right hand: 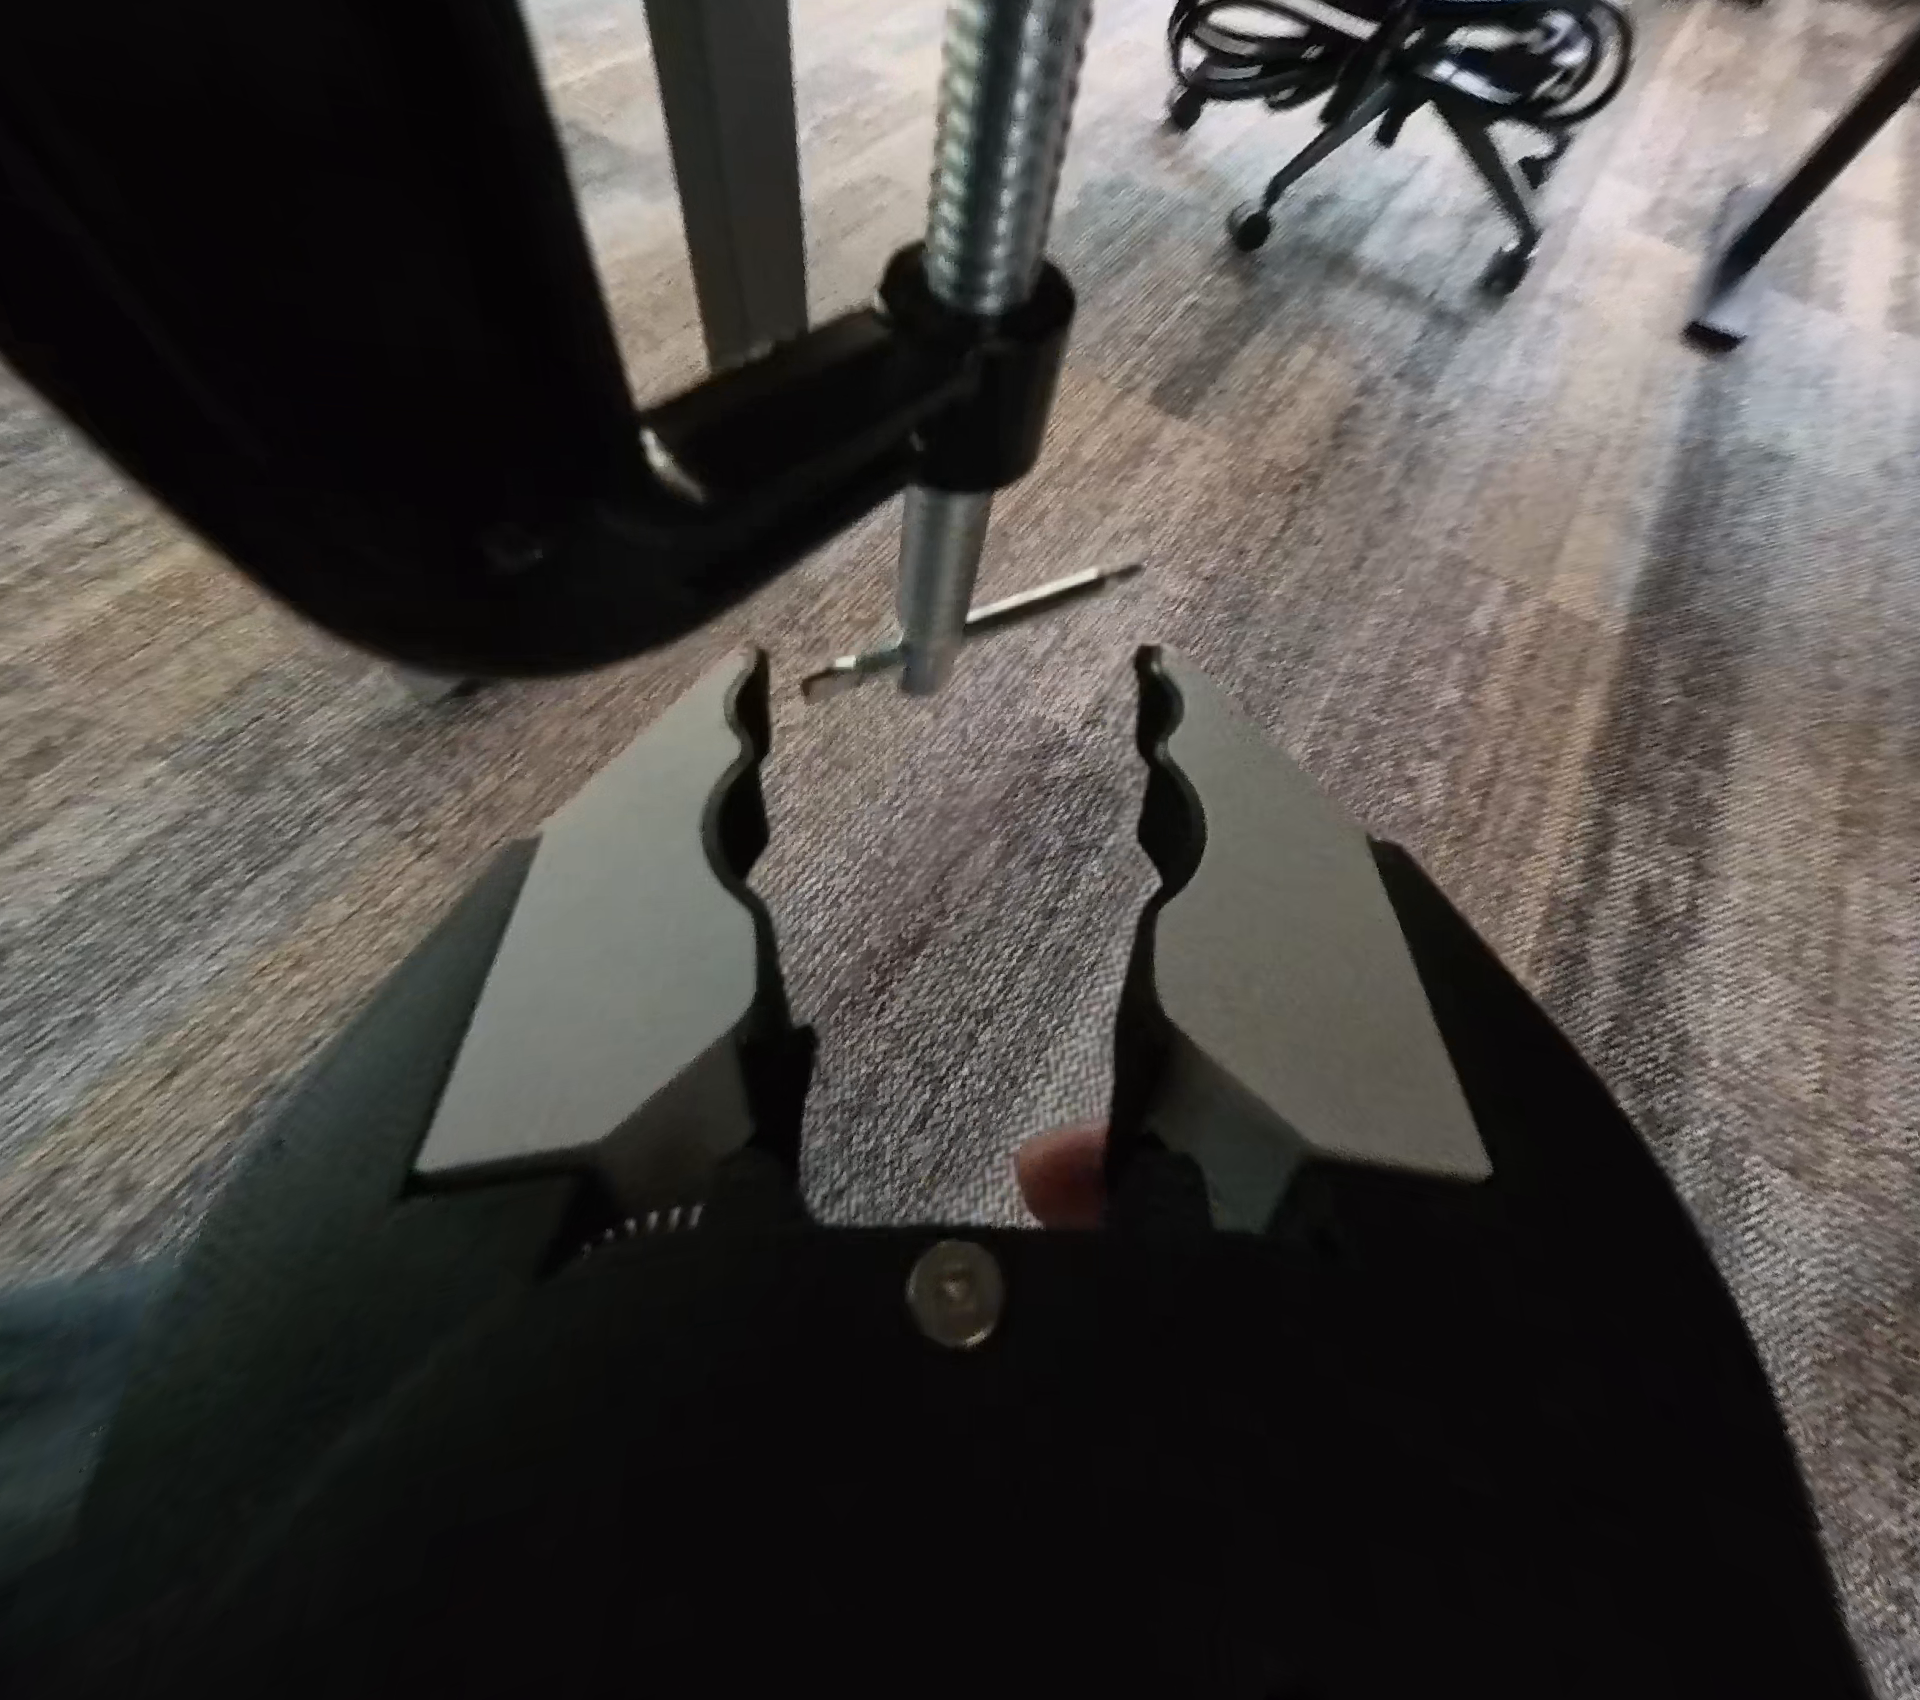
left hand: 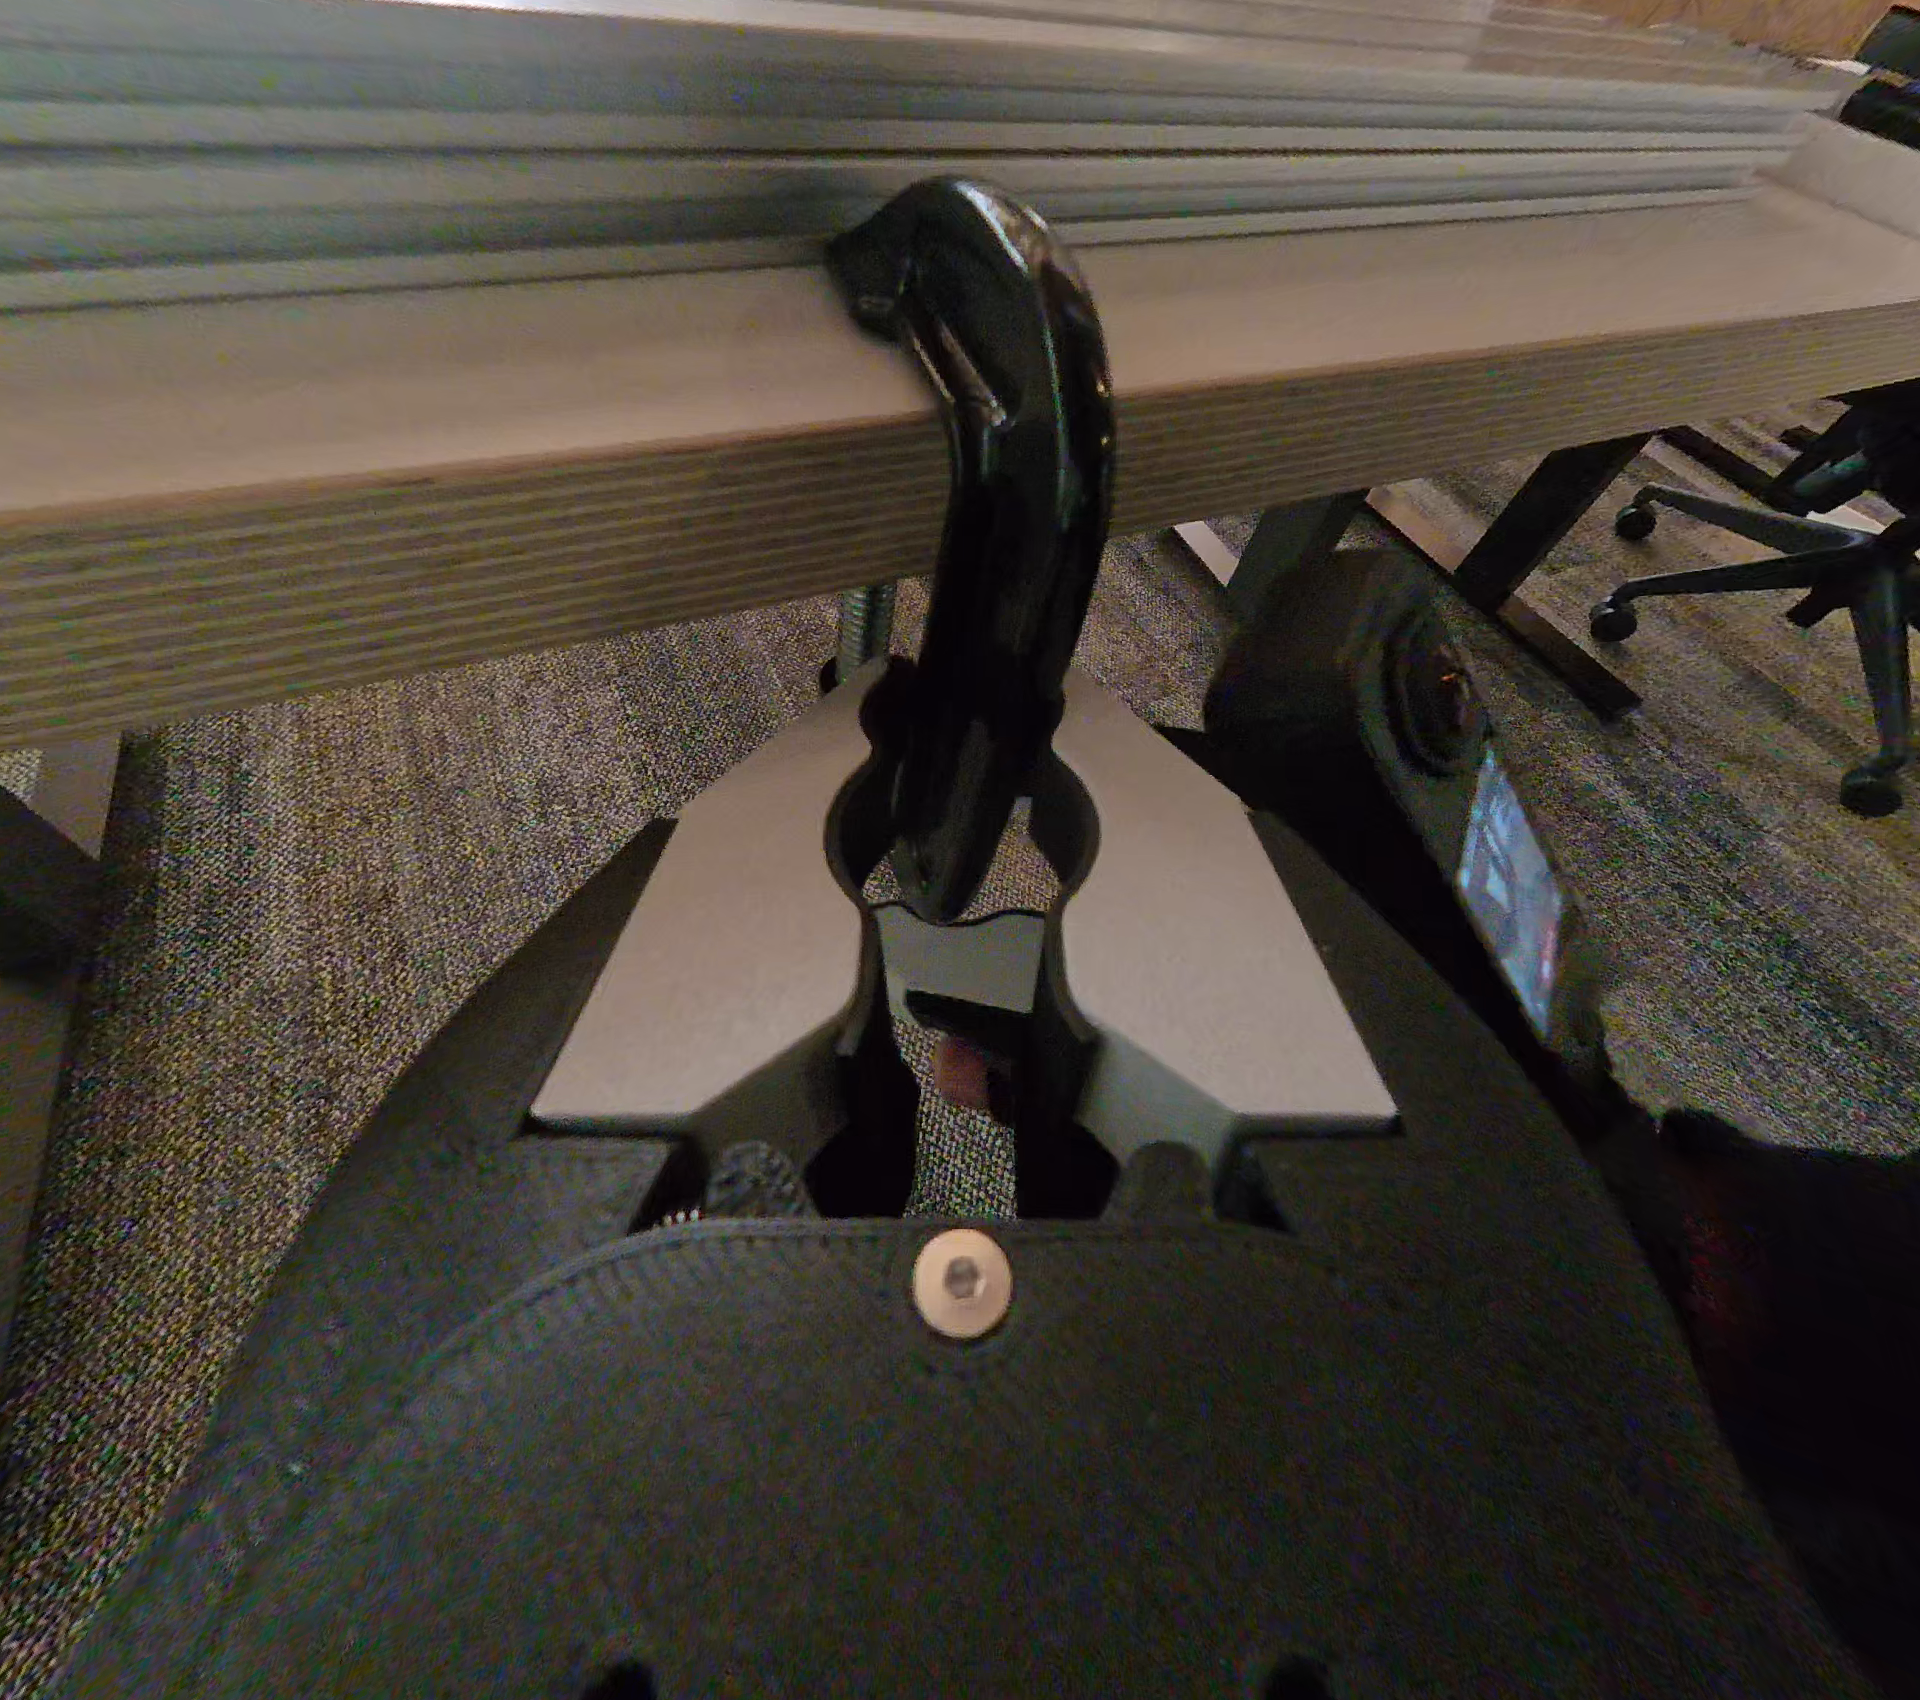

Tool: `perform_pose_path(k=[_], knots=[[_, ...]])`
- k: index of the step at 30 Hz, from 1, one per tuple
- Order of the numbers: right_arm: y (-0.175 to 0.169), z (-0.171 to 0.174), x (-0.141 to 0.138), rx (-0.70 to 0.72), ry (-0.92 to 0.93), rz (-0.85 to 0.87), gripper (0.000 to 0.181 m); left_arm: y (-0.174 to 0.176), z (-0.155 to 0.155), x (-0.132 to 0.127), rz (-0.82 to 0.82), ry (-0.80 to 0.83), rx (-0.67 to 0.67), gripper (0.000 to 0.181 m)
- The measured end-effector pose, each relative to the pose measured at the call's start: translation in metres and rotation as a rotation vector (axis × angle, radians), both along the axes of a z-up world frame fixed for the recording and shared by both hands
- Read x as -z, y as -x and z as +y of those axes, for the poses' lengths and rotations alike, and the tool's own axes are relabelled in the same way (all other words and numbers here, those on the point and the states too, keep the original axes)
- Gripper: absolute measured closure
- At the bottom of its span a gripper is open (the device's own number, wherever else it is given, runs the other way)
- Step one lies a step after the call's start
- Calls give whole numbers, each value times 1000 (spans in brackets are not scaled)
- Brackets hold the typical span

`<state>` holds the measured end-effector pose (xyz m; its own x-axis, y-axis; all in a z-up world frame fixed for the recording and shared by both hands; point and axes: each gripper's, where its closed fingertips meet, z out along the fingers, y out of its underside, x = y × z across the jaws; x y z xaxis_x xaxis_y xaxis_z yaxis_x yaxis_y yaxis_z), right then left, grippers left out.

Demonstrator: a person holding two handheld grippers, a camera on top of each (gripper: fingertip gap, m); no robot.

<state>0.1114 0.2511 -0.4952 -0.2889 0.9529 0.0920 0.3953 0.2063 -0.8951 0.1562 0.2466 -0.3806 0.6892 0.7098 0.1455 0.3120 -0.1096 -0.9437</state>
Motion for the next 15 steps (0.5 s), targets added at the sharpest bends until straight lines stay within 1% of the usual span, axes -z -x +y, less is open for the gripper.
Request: perform_pose_path(k=[4,7,8,15], knots=[[6,-6,-2,-6,-12,23,112,0,0,0,2,3,3,150],[11,-6,-3,4,-22,44,127,0,-1,0,3,2,1,150],[12,-6,-3,-4,-23,47,129,0,-1,0,4,5,1,150],[11,-7,-4,-73,-11,54,131,-1,2,1,25,36,11,150]])
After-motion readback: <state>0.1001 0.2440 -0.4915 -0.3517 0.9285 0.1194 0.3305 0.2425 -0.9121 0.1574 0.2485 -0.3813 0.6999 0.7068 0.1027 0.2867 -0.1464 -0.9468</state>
